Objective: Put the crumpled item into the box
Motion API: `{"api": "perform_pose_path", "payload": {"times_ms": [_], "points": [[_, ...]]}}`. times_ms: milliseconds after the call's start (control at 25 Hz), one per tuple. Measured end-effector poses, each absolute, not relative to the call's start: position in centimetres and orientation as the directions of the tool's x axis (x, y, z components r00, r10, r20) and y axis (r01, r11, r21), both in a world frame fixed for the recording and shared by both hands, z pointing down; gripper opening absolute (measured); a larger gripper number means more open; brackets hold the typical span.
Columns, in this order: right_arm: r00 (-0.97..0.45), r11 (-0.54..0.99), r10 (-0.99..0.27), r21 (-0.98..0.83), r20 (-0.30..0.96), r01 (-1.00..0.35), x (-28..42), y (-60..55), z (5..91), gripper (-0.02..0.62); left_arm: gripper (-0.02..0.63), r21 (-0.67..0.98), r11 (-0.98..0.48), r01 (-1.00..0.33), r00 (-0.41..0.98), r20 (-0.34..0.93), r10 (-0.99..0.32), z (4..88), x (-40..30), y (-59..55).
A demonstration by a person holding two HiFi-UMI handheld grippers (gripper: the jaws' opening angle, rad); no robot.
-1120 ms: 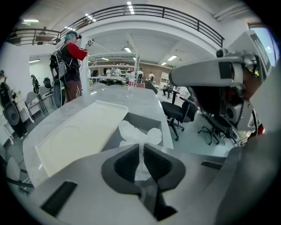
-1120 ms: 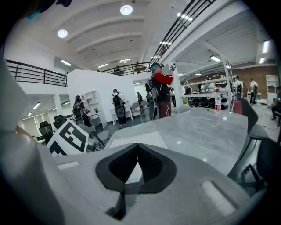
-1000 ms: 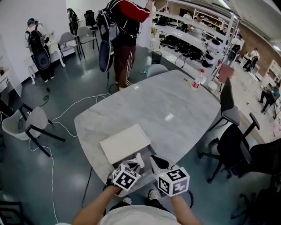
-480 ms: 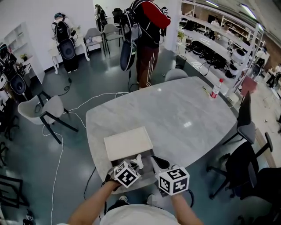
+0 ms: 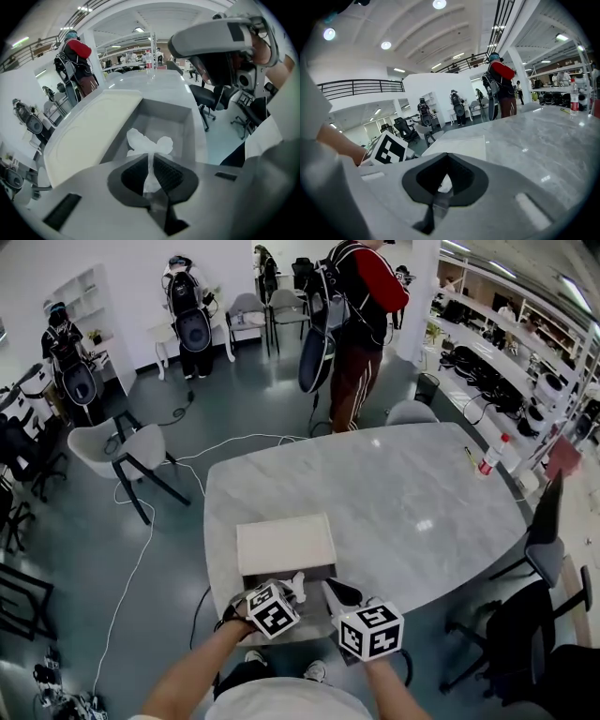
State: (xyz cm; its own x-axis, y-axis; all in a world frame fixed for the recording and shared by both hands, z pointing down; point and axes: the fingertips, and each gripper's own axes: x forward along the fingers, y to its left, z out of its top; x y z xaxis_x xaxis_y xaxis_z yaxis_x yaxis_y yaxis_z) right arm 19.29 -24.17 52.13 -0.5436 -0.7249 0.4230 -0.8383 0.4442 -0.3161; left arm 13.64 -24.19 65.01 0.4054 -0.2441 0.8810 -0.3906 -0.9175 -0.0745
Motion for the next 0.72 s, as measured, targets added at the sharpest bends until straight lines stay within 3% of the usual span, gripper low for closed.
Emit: {"api": "perform_pose_path", "payload": {"times_ms": [720], "points": [[-0.652,0.547,-0.622,-0.356,0.434,-0.758,18.5,-22.9,53.8,0.005,0.051,-0.084,-0.894,-0.439,0.343,0.904,-0.253,65.7,13.1,-23.6]]}}
